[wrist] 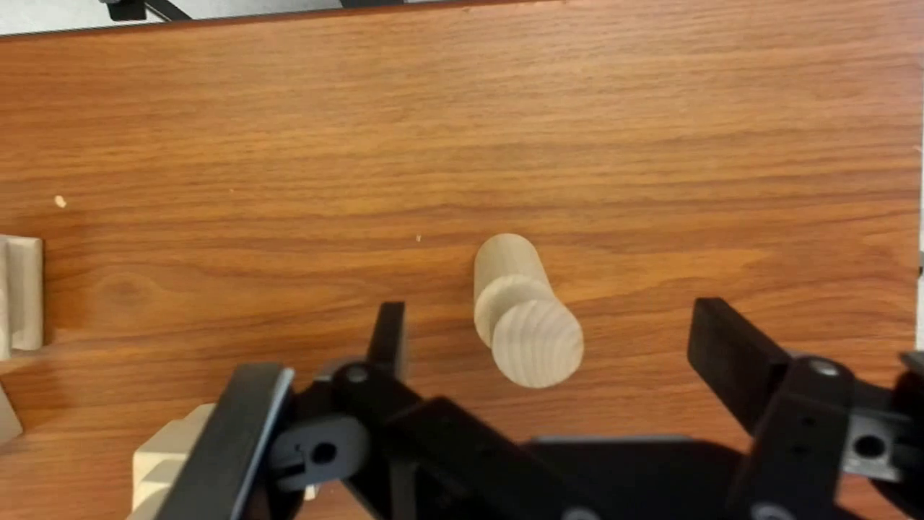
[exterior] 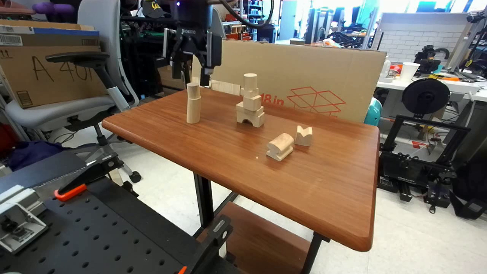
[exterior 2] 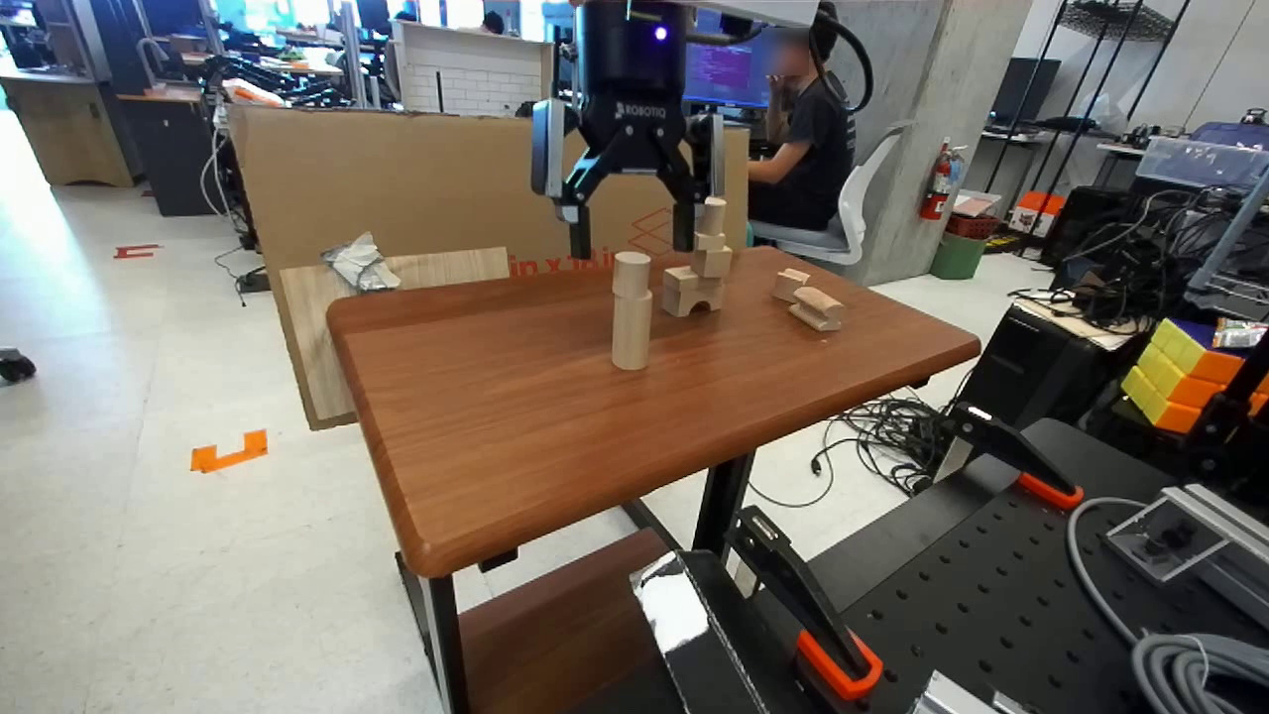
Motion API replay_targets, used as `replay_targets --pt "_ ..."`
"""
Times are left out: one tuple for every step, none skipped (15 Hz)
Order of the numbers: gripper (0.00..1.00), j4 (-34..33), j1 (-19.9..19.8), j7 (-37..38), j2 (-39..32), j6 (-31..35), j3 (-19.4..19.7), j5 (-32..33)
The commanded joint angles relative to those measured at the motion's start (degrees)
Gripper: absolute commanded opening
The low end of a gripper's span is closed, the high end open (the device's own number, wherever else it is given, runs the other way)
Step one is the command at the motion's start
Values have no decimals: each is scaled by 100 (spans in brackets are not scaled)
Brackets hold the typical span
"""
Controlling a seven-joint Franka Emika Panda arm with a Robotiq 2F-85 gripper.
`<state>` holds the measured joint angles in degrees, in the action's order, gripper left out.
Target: Put the small wooden cylinder on the big wooden cylinder
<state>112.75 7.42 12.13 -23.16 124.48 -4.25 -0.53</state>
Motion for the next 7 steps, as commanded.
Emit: replay_targets --pt "100 554 -25 -129 884 -145 -15 -80" --pt "100 495 -62 -234 989 -562 -25 -105" --pt "100 263 4 -59 540 -174 6 -6" --pt "100 312 -8 -83 709 -374 -1 -3" --pt "100 349 -15 -94 828 -466 -5 -2" --pt "100 386 -20 -102 898 -482 -7 -1" --pt "100 413 -21 -105 920 -482 -8 -1"
